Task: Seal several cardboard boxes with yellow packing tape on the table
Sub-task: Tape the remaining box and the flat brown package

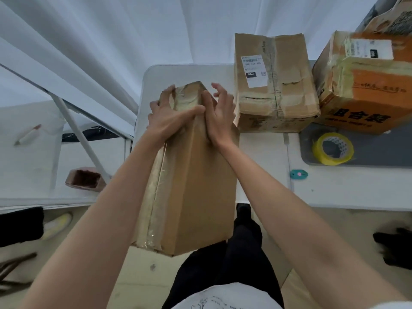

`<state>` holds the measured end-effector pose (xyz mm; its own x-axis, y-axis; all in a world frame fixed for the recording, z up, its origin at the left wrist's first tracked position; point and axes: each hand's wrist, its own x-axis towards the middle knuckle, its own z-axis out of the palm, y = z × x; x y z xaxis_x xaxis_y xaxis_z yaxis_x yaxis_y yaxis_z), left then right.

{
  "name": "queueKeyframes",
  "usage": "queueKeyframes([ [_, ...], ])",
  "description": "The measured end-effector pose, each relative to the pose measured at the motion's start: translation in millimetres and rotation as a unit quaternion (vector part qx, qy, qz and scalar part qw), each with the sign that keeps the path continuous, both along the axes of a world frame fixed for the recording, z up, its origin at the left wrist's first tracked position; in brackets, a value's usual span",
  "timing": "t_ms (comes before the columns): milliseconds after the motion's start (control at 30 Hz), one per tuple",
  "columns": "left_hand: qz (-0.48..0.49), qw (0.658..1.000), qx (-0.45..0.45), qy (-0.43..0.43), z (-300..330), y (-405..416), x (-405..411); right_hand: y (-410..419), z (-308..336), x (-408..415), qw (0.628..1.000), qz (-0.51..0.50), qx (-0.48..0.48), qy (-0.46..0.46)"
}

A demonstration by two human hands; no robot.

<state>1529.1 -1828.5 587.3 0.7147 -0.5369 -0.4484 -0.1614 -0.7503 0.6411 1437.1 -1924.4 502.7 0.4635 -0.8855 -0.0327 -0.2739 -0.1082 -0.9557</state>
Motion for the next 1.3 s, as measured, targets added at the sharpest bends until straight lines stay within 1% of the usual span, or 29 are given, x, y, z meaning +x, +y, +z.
queueKeyframes([
  [67,0.015,0.999,-0.017,0.026,-5.1,8.4,17.3,2.3,-23.1,0.8,1.0,0.008,-0.006,0.018],
  [200,0.028,0.995,-0.057,0.08,-13.6,24.8,42.0,2.5,-45.4,10.7,0.999,0.045,-0.017,0.004],
  [267,0.038,0.991,-0.076,0.1,-16.9,33.6,48.2,-3.8,-60.4,9.7,0.998,0.056,-0.026,0.015],
  [367,0.055,0.989,-0.088,0.102,-23.0,46.2,54.2,-16.4,-97.1,-9.2,0.997,0.043,0.0,0.063],
  [433,0.051,0.99,-0.088,0.098,-23.1,47.3,55.0,-22.4,-110.3,-18.6,0.996,0.035,0.022,0.077],
  [567,0.054,0.988,-0.102,0.102,-19.4,45.1,54.6,-30.4,-106.5,-25.1,0.993,-0.01,0.102,0.065],
  [700,0.049,0.988,-0.103,0.105,-21.4,52.0,55.0,-29.4,-115.9,-29.6,0.984,-0.022,0.174,0.039],
  [833,0.049,0.988,-0.108,0.102,-22.5,51.2,55.2,-32.4,-137.2,-28.6,0.968,-0.025,0.244,0.056],
  [900,0.046,0.988,-0.108,0.099,-21.4,48.7,53.1,-36.5,-148.1,-30.8,0.966,-0.028,0.249,0.057],
  [967,0.047,0.987,-0.114,0.099,-18.3,43.4,47.9,-39.7,-137.3,-33.4,0.967,-0.03,0.241,0.073],
  [1000,0.047,0.987,-0.118,0.095,-15.9,39.9,44.9,-41.3,-128.3,-34.9,0.967,-0.034,0.235,0.091],
  [1067,0.043,0.99,-0.115,0.076,-10.3,32.5,36.4,-44.4,-113.3,-37.6,0.963,-0.053,0.211,0.156],
  [1133,0.027,0.996,-0.082,0.036,-3.9,26.5,29.3,-41.2,-93.3,-40.2,0.96,-0.052,0.186,0.201],
  [1167,0.016,0.998,-0.059,0.014,-1.5,23.5,25.2,-35.2,-77.6,-41.9,0.964,-0.046,0.174,0.197],
  [1200,0.001,0.999,-0.042,-0.005,1.0,19.7,19.2,-27.6,-58.2,-43.1,0.974,-0.044,0.153,0.158],
  [1267,-0.034,0.998,-0.032,-0.046,3.8,9.5,2.4,-14.4,-8.1,-42.5,0.993,-0.049,0.104,0.002],
  [1300,-0.049,0.995,-0.037,-0.074,1.9,3.7,-6.8,-12.0,19.1,-40.6,0.993,-0.033,0.089,-0.068],
])
